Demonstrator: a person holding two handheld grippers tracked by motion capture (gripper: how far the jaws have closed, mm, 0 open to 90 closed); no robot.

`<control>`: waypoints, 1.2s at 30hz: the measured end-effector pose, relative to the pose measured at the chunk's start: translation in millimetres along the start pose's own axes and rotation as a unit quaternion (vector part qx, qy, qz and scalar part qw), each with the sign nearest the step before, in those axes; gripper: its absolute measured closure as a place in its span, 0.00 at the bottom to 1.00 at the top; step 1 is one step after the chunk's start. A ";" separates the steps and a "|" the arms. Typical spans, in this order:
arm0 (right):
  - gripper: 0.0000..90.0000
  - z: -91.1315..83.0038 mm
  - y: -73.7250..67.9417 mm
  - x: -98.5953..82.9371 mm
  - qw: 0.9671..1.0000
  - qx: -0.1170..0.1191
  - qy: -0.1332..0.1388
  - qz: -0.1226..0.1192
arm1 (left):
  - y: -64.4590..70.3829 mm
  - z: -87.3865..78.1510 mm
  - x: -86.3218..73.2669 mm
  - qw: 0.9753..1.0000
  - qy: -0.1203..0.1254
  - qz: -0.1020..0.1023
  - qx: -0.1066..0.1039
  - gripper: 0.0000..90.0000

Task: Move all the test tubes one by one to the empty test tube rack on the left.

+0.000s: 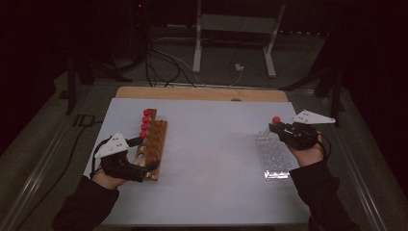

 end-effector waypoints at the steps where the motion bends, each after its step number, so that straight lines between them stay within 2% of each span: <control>1: 0.83 0.5 -4.2 0.6 1.000 0.004 -0.001 -0.002 | 1.0 0.7 0.3 1.000 0.000 0.000 -0.002 0.02; 12: 0.83 9.0 -50.5 -4.8 0.998 0.045 -0.016 -0.035 | 12.0 8.4 8.4 1.000 -0.004 0.012 -0.021 0.02; 25: 0.83 21.7 -101.6 -18.0 0.994 0.091 -0.029 -0.056 | 28.3 27.5 14.8 0.998 -0.009 0.021 -0.054 0.02; 36: 0.83 31.6 -133.3 -26.5 0.989 0.122 -0.044 -0.075 | 55.1 49.7 22.4 0.995 -0.016 0.043 -0.092 0.03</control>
Point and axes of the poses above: each handheld gripper's, and its own axes: z roughly forward along the jaws, x roughly out of its top, y roughly to its right, the point moved 9 cm from there along z, roughly forward along the jaws, and after that the axes turned 2 degrees about -y, right-handed, at the moved point
